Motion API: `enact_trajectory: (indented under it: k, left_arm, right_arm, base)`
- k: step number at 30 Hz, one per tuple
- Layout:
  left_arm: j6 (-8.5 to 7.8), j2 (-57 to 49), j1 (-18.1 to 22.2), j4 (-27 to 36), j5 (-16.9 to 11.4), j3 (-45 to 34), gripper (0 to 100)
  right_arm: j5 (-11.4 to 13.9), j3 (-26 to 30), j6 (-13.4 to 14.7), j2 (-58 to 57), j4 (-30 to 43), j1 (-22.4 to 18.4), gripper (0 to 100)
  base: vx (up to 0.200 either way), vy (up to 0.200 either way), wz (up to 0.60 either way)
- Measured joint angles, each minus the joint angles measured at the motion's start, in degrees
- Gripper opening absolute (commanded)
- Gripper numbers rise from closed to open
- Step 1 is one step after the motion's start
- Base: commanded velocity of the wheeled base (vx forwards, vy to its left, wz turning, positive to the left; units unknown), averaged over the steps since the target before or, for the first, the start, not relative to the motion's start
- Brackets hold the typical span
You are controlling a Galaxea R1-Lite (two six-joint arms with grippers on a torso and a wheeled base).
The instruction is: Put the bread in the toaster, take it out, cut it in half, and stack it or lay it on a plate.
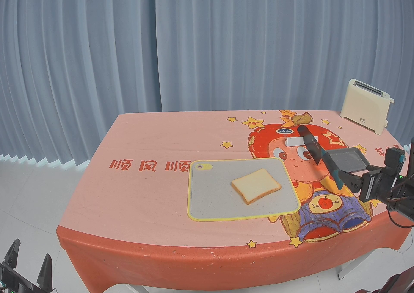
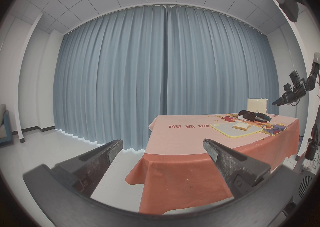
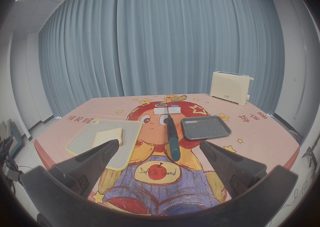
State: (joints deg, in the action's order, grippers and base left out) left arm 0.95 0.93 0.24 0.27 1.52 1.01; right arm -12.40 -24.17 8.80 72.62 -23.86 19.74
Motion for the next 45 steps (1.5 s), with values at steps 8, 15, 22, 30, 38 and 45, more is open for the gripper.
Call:
enact_trajectory:
  k: [8,15,22,30,38,45]
  left_arm:
    - [0.0,0.0,0.0,0.0,0.0,0.0,100]
    - [0.0,0.0,0.0,0.0,0.0,0.0,100]
    - [0.0,0.0,0.0,0.0,0.0,0.0,100]
    - [0.0,0.0,0.0,0.0,0.0,0.0,100]
    - [0.0,0.0,0.0,0.0,0.0,0.0,100]
    - [-0.02,0.0,0.0,0.0,0.0,0.0,100]
  right_arm:
    - [0.1,0.3,0.0,0.3,0.4,0.6,100]
    - [0.1,0.4,0.0,0.5,0.4,1.5,100]
    - [-0.1,0.5,-0.1,-0.3,0.5,2.5,100]
    - [-0.1,1.5,-0.5,0.1,0.5,2.8,100]
    - [-0.1,2.9,-1.2,1.7,0.5,1.8,100]
    - [0.6,2.7,-2.4,3.1,-0.9,-2.4,100]
  base:
    - [0.0,0.0,0.0]
    - [0.0,0.0,0.0]
    - [0.0,0.0,0.0]
    - [0.0,0.0,0.0]
    - [0.0,0.0,0.0]
    - [0.0,0.0,0.0]
